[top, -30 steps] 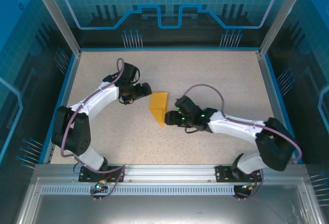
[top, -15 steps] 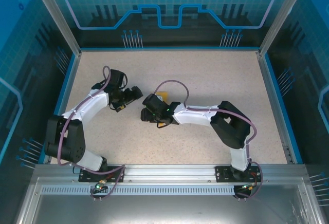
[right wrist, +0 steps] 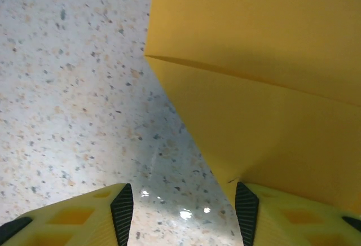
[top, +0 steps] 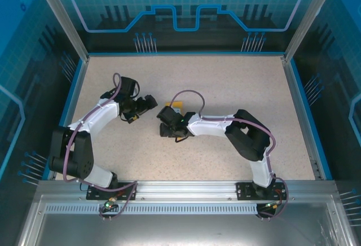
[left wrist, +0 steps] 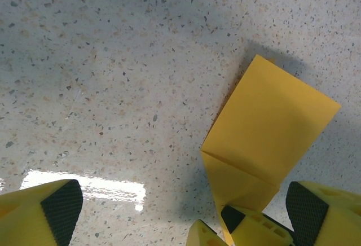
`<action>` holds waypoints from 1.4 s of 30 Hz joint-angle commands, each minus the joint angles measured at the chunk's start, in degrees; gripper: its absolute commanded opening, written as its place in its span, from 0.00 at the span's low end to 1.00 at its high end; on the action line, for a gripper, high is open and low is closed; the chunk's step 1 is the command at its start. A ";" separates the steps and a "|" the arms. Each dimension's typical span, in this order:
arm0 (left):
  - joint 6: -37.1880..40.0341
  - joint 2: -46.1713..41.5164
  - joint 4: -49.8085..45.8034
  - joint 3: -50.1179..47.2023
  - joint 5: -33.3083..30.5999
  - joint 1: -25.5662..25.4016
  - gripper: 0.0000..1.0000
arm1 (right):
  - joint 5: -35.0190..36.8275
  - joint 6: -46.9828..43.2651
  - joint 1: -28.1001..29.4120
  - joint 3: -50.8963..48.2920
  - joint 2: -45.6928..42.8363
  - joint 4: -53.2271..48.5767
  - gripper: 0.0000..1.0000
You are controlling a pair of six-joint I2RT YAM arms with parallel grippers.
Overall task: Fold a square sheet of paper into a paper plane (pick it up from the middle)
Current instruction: Rotate the paper at the center of the table, then fold the wing for the fifth time at the center of the table.
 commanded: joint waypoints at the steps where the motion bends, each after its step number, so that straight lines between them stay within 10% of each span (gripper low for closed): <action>1: -0.03 0.18 0.37 -0.95 2.02 0.72 0.96 | -1.40 -4.09 -1.09 -3.72 -1.19 -2.43 0.54; 13: 1.49 -0.30 3.28 -3.50 7.47 0.64 0.97 | -17.74 -31.21 -11.88 -22.32 -18.42 -1.14 0.52; 26: -4.99 -2.81 14.21 -11.29 15.32 -4.01 0.97 | -13.04 -2.23 -12.83 -30.84 -24.07 21.65 0.54; 42: -9.94 0.27 22.50 -13.80 18.76 -9.99 0.99 | -18.24 0.15 -17.46 -32.94 -21.43 27.92 0.53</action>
